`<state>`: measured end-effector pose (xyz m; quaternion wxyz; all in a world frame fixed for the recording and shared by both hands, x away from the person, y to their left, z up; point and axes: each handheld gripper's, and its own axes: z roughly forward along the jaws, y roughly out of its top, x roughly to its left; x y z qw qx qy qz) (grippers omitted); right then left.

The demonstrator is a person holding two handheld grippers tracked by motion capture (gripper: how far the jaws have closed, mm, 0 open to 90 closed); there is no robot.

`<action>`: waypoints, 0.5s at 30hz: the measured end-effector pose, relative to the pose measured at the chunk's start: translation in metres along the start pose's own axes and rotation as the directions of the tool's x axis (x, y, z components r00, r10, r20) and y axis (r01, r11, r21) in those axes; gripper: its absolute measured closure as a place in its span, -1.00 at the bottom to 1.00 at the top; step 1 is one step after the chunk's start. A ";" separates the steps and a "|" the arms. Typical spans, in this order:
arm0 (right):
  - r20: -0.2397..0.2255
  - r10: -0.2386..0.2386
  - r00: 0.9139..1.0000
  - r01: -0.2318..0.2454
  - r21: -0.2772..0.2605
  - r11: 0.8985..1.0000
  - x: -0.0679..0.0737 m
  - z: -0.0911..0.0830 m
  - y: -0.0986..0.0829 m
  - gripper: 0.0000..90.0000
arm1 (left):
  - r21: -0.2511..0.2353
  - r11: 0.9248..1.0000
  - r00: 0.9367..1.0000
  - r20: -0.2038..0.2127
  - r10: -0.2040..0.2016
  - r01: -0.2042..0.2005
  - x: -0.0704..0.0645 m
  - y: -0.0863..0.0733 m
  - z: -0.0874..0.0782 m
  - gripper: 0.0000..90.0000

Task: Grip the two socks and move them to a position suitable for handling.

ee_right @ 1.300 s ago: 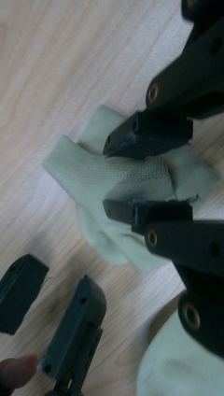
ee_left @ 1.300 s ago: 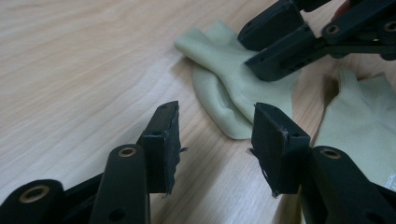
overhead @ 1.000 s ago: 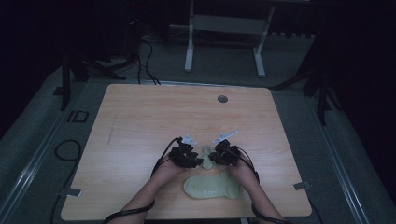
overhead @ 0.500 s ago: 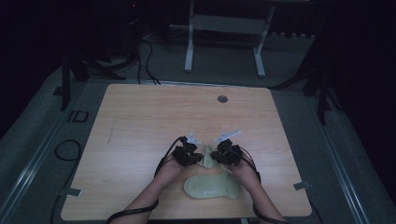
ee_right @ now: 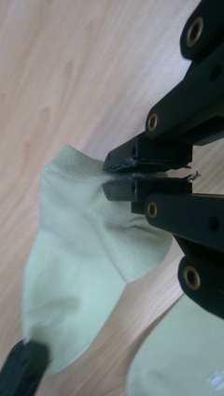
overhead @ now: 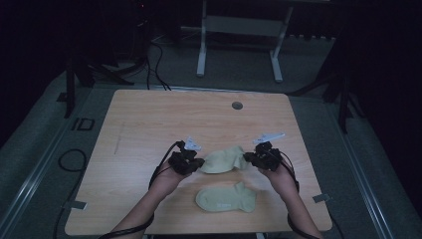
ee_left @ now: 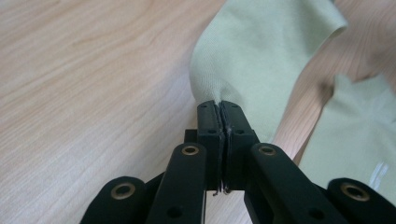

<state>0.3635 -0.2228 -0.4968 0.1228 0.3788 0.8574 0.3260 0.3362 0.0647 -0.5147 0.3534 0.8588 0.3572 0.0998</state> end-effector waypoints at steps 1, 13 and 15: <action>0.002 0.004 1.000 -0.004 0.009 1.000 -0.001 0.003 -0.004 0.88 | 0.005 1.000 1.000 -0.002 -0.001 0.001 0.000 -0.001 0.002 0.95; -0.005 0.025 1.000 -0.025 0.071 0.997 -0.007 0.022 -0.022 0.50 | 0.013 0.998 0.998 -0.016 -0.067 0.067 0.013 -0.013 0.014 0.45; -0.002 0.033 0.999 -0.032 0.060 0.998 -0.006 0.020 -0.020 0.50 | -0.013 0.997 0.997 -0.025 -0.074 0.074 0.014 -0.011 0.010 0.46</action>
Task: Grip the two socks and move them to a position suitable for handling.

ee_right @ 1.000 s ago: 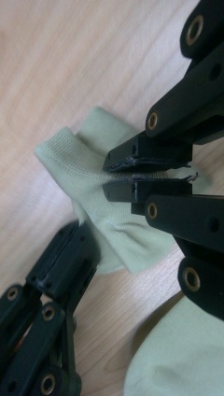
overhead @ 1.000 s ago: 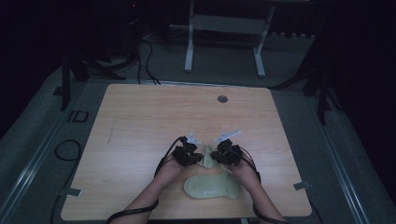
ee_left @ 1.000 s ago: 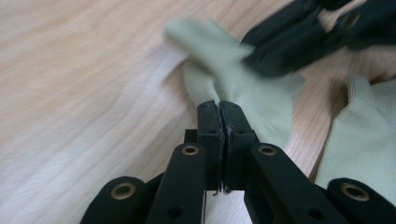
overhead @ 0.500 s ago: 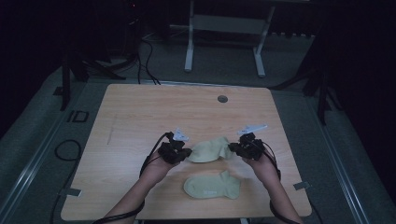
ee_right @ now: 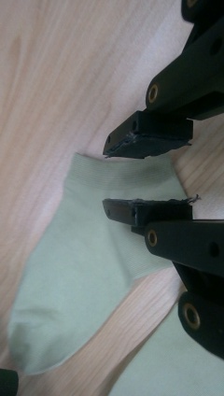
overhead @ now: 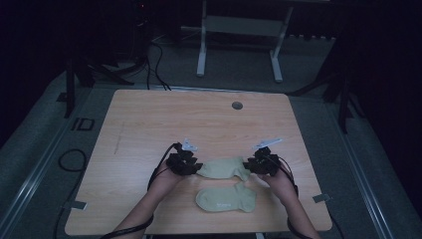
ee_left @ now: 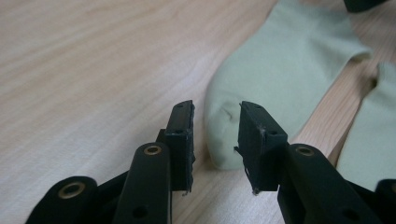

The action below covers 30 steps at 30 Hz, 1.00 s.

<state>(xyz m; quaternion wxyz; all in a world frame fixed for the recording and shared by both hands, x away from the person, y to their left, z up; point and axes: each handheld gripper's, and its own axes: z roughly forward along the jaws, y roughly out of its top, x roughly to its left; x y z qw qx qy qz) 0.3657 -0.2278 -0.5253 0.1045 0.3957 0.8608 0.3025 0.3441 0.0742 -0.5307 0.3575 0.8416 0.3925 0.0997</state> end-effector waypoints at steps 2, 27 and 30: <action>-0.002 -0.008 1.000 0.008 -0.012 1.000 0.003 -0.002 0.002 0.50 | -0.013 1.000 1.000 0.001 0.003 -0.003 -0.002 0.002 -0.002 0.56; -0.015 -0.020 1.000 0.021 0.034 0.999 -0.006 0.016 -0.013 0.61 | 0.044 0.999 0.999 0.043 -0.005 0.003 -0.014 -0.008 0.032 0.90; -0.014 -0.020 1.000 0.021 0.036 0.999 -0.007 0.016 -0.012 0.61 | 0.043 0.999 0.999 0.040 -0.007 0.005 -0.013 -0.007 0.034 0.90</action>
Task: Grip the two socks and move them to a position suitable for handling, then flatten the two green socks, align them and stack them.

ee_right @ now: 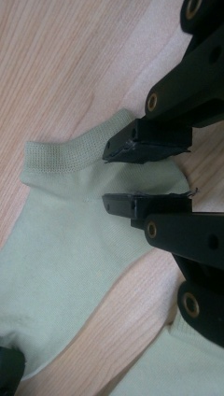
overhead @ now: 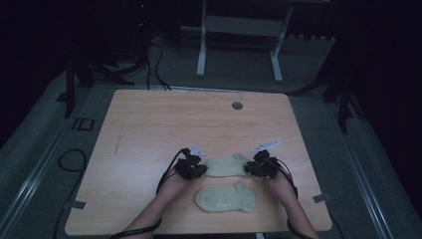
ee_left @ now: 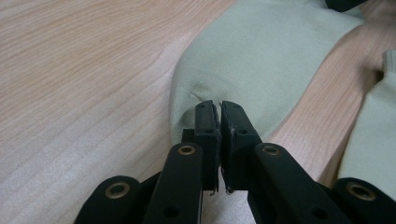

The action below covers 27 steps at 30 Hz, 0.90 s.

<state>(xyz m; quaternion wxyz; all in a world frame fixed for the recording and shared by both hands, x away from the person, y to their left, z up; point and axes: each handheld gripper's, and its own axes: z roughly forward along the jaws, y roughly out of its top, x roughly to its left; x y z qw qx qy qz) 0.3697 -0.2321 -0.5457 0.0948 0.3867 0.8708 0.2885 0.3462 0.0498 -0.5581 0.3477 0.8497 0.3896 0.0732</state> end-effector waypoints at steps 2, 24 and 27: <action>0.003 0.003 1.000 -0.003 -0.002 1.000 -0.002 0.000 0.000 0.61 | -0.003 1.000 1.000 0.002 -0.007 0.007 0.001 0.001 0.001 0.90; -0.044 -0.045 0.998 0.042 -0.074 0.996 0.024 -0.038 -0.009 0.51 | -0.031 1.000 0.997 0.080 0.002 0.001 -0.024 -0.017 -0.055 0.15; -0.055 -0.050 0.997 0.046 -0.064 0.997 0.030 -0.044 -0.024 0.48 | -0.021 1.000 0.996 0.088 0.000 0.002 -0.030 -0.026 -0.058 0.15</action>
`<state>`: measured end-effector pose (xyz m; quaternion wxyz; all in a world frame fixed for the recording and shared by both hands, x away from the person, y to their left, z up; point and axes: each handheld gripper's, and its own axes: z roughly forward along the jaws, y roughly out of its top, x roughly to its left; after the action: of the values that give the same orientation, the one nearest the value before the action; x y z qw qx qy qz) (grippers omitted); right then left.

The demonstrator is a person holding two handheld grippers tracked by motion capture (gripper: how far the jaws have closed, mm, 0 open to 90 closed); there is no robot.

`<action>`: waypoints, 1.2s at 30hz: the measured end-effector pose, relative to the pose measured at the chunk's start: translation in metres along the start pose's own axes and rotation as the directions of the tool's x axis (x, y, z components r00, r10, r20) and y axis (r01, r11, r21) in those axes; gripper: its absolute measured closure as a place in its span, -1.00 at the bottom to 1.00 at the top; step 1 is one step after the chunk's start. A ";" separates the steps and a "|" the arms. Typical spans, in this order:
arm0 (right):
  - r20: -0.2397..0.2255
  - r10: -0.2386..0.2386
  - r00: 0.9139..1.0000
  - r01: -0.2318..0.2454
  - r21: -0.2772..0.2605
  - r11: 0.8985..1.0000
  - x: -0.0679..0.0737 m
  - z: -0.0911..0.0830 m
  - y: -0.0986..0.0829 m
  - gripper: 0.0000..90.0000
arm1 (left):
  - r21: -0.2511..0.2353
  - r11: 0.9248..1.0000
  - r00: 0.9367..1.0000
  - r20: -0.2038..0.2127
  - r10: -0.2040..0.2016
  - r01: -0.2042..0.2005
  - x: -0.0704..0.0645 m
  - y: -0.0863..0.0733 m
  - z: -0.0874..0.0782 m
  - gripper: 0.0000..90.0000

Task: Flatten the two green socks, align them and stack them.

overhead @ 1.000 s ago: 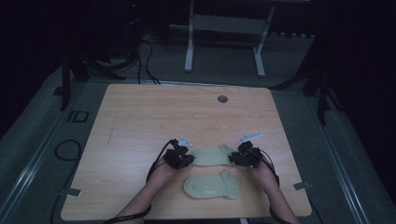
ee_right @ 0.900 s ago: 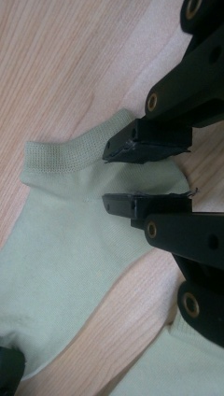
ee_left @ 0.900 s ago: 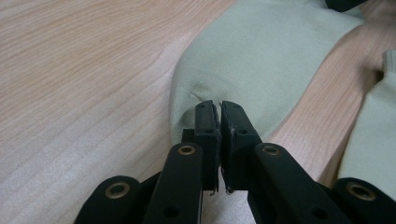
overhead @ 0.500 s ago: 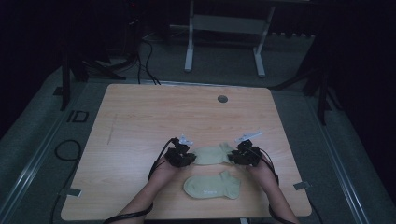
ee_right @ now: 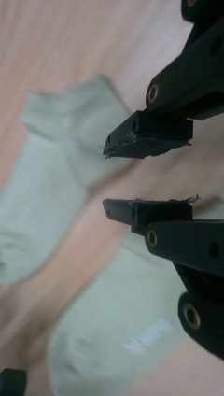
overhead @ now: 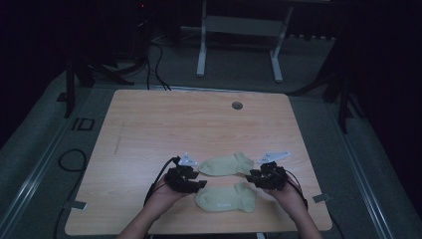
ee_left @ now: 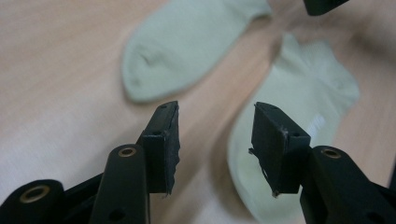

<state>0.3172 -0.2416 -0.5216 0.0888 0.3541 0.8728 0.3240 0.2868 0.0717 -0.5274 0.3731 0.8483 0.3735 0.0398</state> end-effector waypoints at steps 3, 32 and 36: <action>-0.009 0.003 1.000 -0.003 0.021 1.000 0.008 -0.005 -0.019 0.45 | 0.028 1.000 1.000 0.008 -0.003 0.003 -0.006 -0.012 0.001 0.15; 0.026 -0.051 0.998 0.050 0.051 0.997 0.030 -0.012 -0.037 0.88 | 0.046 0.999 1.000 0.019 0.014 -0.015 -0.019 -0.029 0.006 0.97; 0.024 -0.041 0.999 0.041 0.003 0.999 0.027 -0.028 -0.025 0.88 | -0.002 1.000 1.000 0.006 -0.006 0.006 -0.016 -0.019 -0.007 0.97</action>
<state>0.2729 -0.2509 -0.5141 0.1057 0.3400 0.8791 0.3168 0.2614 0.0735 -0.5318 0.3752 0.8469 0.3751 0.0363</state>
